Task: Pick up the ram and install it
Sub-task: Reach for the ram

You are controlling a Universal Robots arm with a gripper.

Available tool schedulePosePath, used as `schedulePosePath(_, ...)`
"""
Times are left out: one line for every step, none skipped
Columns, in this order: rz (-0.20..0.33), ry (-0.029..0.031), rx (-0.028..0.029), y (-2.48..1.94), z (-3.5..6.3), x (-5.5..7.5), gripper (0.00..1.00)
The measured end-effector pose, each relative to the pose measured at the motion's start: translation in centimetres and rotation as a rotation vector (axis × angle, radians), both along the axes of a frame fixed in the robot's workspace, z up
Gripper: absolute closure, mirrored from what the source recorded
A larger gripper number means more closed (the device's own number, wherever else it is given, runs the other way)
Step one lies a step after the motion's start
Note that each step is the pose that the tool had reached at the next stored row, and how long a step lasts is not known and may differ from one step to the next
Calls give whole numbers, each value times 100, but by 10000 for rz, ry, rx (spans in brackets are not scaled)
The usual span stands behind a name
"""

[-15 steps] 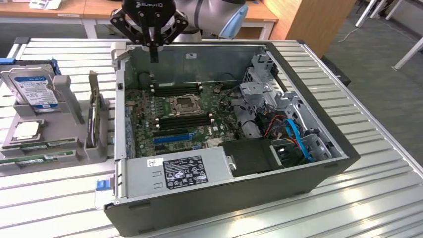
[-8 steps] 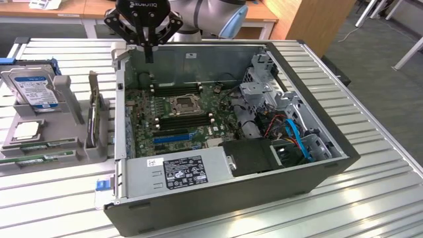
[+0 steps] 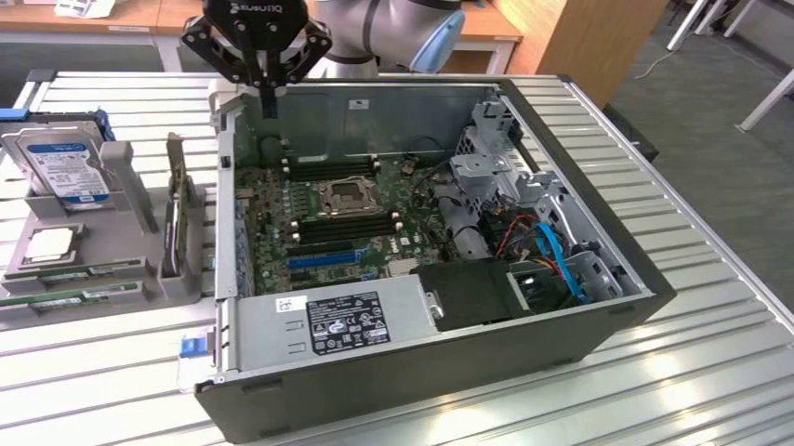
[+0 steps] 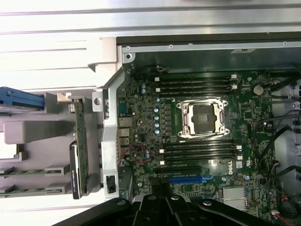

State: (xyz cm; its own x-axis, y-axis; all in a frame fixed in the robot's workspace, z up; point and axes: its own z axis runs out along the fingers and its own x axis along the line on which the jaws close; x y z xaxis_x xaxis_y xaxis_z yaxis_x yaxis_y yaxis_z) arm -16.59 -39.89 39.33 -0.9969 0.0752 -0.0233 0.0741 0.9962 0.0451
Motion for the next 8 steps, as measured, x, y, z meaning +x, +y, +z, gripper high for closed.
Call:
schedulePosePath(-1, 0, -1, 0, 0, -14, 90)
schedulePosePath(-1, 0, 0, 0, 0, -27, 90)
schedulePosePath(-1, 0, 0, 0, 0, -39, 90)
schedulePosePath(0, 0, 0, 0, 0, -50, 90)
schedulePosePath(0, -1, 1, 0, 0, -61, 90)
schedulePosePath(-1, 0, 0, 0, 0, -71, 90)
schedulePosePath(-1, 0, 0, 0, 0, -79, 90)
schedulePosePath(-1, 0, 0, 0, 0, -88, 90)
